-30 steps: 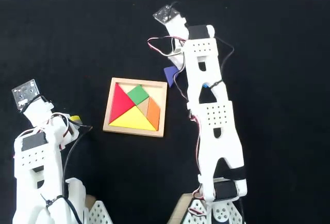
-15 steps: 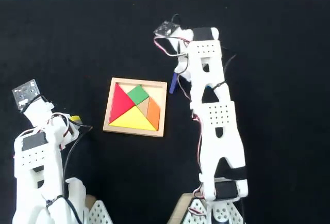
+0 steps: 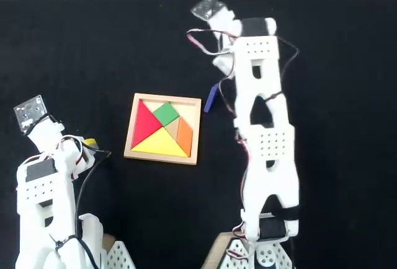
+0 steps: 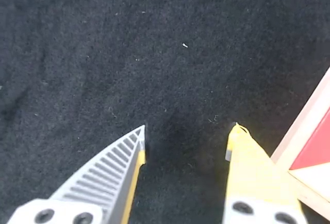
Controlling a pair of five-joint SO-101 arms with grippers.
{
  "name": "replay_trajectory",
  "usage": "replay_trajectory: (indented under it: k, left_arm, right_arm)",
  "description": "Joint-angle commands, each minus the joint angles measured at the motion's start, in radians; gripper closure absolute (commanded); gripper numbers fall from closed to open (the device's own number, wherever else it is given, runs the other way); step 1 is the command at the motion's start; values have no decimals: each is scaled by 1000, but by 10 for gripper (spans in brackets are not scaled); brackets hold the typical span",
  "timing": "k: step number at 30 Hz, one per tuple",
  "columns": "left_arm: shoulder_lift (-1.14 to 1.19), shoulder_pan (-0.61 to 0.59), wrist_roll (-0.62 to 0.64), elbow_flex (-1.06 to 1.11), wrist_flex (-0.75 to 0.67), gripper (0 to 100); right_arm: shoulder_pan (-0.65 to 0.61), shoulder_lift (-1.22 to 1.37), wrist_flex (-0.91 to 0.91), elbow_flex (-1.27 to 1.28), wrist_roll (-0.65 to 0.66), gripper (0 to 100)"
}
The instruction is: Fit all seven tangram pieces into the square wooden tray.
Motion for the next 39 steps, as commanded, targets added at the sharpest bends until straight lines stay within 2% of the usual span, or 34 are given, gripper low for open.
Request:
replay_trajectory:
  k: [1, 6, 11, 14, 18, 23, 27, 33, 39]
  left_arm:
    - [-18, -5, 3, -10, -12, 744]
    - [-18, -8, 3, -10, -12, 744]
    - [-18, -5, 3, -8, -12, 744]
    - [-18, -4, 3, -10, -12, 744]
    - [-18, -4, 3, -8, -12, 744]
    - [-18, -4, 3, -8, -12, 744]
    - [-18, -4, 3, -8, -12, 744]
    - [-18, -4, 3, -7, -12, 744]
    - [-18, -4, 3, -7, -12, 744]
  right_arm:
    - [-95, -48, -35, -1, -35, 988]
    - [-140, 24, 0, -7, -35, 988]
    - [-75, 74, 161, 2, 57, 988]
    - [0, 73, 184, -21, 60, 988]
    - [68, -27, 184, -59, -41, 988]
    - [-14, -127, 184, 73, -72, 988]
    - [-51, -130, 115, 160, -81, 988]
    - [63, -93, -74, 223, -253, 988]
    - [84, 13, -126, 166, -275, 988]
